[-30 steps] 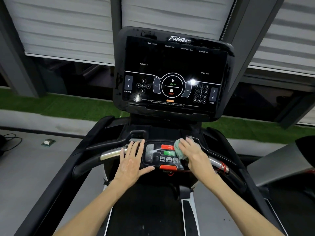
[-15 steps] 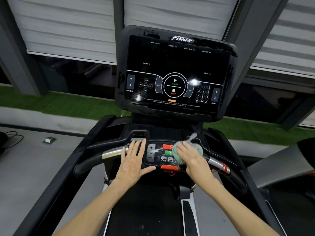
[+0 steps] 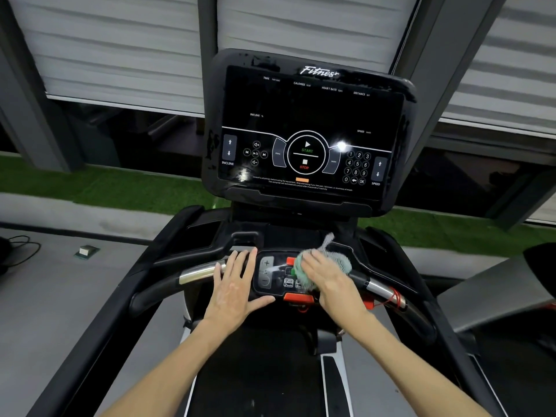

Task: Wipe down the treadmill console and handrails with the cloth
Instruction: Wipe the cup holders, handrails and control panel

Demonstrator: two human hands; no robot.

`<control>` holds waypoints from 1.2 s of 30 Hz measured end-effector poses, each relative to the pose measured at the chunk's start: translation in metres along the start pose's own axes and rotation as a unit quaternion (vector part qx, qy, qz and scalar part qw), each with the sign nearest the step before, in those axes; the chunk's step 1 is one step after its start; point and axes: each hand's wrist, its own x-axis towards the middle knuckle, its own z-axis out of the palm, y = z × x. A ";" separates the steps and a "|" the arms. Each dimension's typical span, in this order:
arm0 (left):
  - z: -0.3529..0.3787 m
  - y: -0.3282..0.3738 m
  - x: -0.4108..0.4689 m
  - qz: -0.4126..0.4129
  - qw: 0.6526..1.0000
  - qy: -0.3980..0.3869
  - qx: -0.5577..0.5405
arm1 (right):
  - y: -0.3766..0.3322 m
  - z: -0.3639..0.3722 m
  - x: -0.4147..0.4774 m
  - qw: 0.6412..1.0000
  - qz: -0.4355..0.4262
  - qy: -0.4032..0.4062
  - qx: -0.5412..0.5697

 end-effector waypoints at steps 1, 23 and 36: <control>-0.001 0.000 0.000 0.002 1.000 0.002 0.000 | 0.000 -0.002 0.009 1.000 0.020 0.005 0.001; -0.001 0.001 0.000 0.001 1.000 -0.008 0.013 | -0.033 0.011 -0.026 0.993 -0.077 -0.084 -0.005; -0.002 0.002 -0.001 0.005 1.000 0.004 0.013 | -0.036 0.009 0.003 0.994 -0.073 -0.078 -0.033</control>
